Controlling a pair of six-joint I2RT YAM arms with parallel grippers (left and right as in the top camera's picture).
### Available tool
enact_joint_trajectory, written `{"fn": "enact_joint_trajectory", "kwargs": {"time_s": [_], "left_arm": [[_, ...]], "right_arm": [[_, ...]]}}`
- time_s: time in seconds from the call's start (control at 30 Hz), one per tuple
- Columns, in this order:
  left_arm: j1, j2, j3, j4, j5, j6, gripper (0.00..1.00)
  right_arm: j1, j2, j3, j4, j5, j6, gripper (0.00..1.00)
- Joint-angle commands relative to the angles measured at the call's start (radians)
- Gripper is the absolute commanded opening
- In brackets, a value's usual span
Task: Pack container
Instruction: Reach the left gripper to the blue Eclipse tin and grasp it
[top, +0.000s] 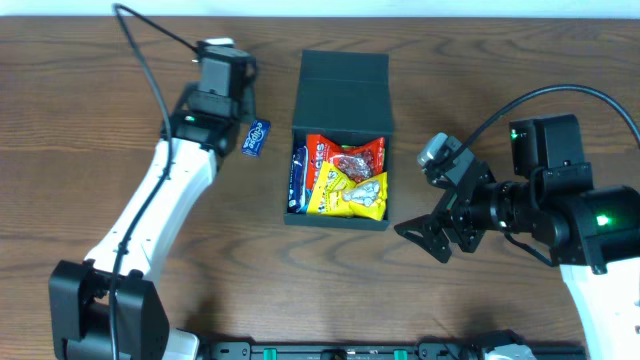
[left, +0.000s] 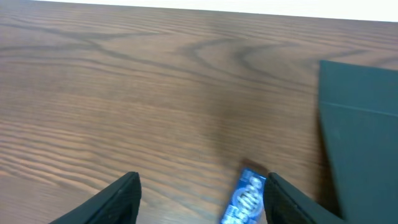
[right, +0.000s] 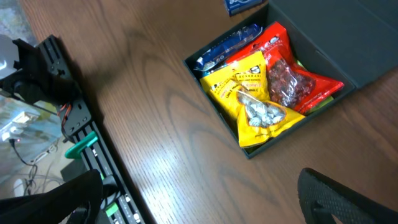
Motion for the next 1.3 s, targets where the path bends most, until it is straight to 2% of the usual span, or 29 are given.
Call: {"fn": "enact_joint_trajectory", "kwargs": {"time_s": [0.0, 0.1, 0.4, 0.73, 0.93, 1.27], "left_arm": [[0.039, 0.046, 0.010, 0.016, 0.113, 0.107, 0.67], [0.057, 0.091, 0.010, 0.023, 0.170, 0.180, 0.68], [0.063, 0.236, 0.010, 0.045, 0.274, 0.222, 0.67], [0.063, 0.348, 0.010, 0.034, 0.293, 0.259, 0.68], [0.063, 0.362, 0.010, 0.008, 0.372, 0.290, 0.68], [0.062, 0.376, 0.008, -0.019, 0.388, 0.343, 0.68]], "right_arm": [[-0.008, -0.004, 0.012, -0.001, -0.008, 0.004, 0.99], [-0.007, -0.004, 0.012, -0.001, -0.008, 0.004, 0.99], [-0.007, -0.004, 0.012, -0.001, -0.008, 0.004, 0.99], [-0.007, -0.004, 0.012, -0.001, -0.008, 0.003, 0.99], [-0.007, -0.004, 0.012, -0.001, -0.008, 0.004, 0.99], [-0.007, -0.004, 0.012, -0.001, -0.008, 0.004, 0.99]]}}
